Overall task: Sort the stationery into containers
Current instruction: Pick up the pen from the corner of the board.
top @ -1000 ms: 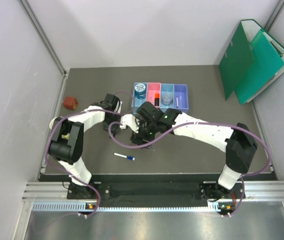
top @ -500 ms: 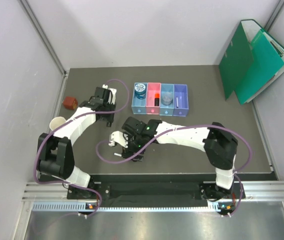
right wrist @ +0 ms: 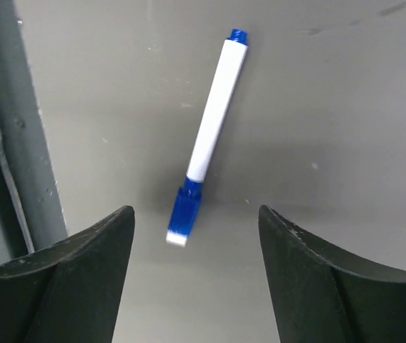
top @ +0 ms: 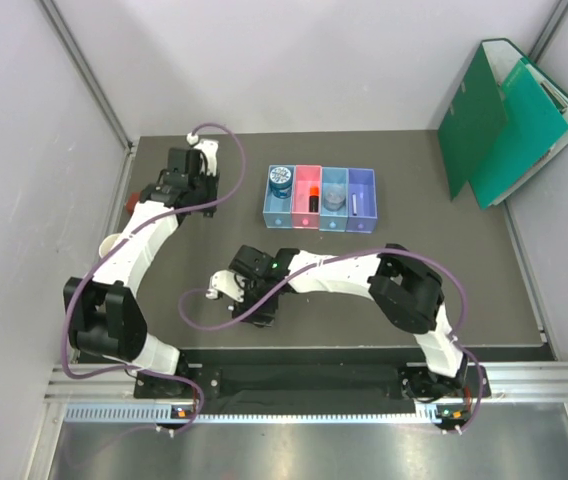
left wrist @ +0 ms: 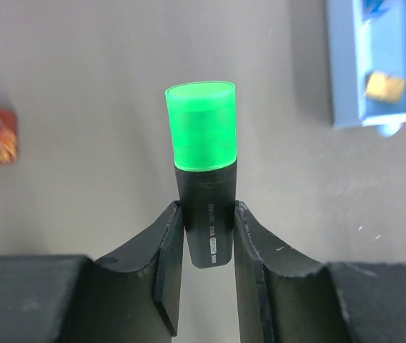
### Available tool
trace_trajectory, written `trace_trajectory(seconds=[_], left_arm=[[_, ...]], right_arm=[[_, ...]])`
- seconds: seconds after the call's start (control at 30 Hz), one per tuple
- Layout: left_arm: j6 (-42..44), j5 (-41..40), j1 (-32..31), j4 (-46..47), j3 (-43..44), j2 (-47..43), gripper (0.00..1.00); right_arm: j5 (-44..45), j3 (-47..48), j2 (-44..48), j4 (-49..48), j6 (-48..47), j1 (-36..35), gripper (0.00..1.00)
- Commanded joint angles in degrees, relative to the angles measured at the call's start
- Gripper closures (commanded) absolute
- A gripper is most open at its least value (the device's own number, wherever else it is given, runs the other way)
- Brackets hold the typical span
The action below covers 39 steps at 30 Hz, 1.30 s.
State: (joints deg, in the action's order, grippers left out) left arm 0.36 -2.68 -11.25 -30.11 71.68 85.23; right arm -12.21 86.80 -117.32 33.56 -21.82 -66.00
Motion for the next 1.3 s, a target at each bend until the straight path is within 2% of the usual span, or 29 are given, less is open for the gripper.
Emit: trace_trajectory(seconds=[0.0,0.1,0.13,0.2,0.23,0.43,0.67,0.8,0.93,1.13,1.27], left_arm=[[1.84,1.53,0.08,3.04,6.53,0.02,1.00],[2.10,2.41,0.08,3.56,9.09,1.07,1.00],[2.19,2.41,0.08,3.56,9.79,1.60,1.00],[2.10,4.42,0.00,3.65,11.37,2.39,1.00],[1.67,4.78,0.00,3.74,11.81,3.35,1.00],[0.17,9.27,-0.27,4.62,14.09,9.15,1.00],[-4.14,15.77,-1.84,4.01,22.26,18.12,1.00],[-6.07,18.83,-3.69,2.51,28.33,22.95,1.00],[-7.30,19.73,-6.85,1.55,34.12,26.03,1.00],[-13.10,22.01,-10.45,1.19,41.69,32.88,1.00],[-16.00,21.93,-13.09,1.28,46.00,38.15,1.00]], right_arm=[[1.48,2.23,-2.21,-4.03,2.92,-1.94,0.32],[2.80,1.61,-3.18,-5.34,3.37,-2.47,0.43],[3.59,1.35,-3.35,-5.70,3.72,-2.64,0.56],[4.64,1.17,-3.71,-6.57,4.42,-2.82,0.75],[5.87,0.83,-3.71,-6.75,4.51,-2.82,0.98],[12.01,-3.29,1.64,-7.19,5.04,-3.00,1.00],[24.15,-15.51,19.99,-7.20,3.20,-2.56,1.00],[29.42,-20.26,26.43,-5.97,0.30,-0.45,1.00],[32.68,-21.06,32.93,-5.00,-2.69,5.77,1.00],[36.28,-24.49,45.84,-9.30,-8.05,16.05,1.00],[37.25,-24.23,49.29,-11.76,-10.16,20.90,1.00]])
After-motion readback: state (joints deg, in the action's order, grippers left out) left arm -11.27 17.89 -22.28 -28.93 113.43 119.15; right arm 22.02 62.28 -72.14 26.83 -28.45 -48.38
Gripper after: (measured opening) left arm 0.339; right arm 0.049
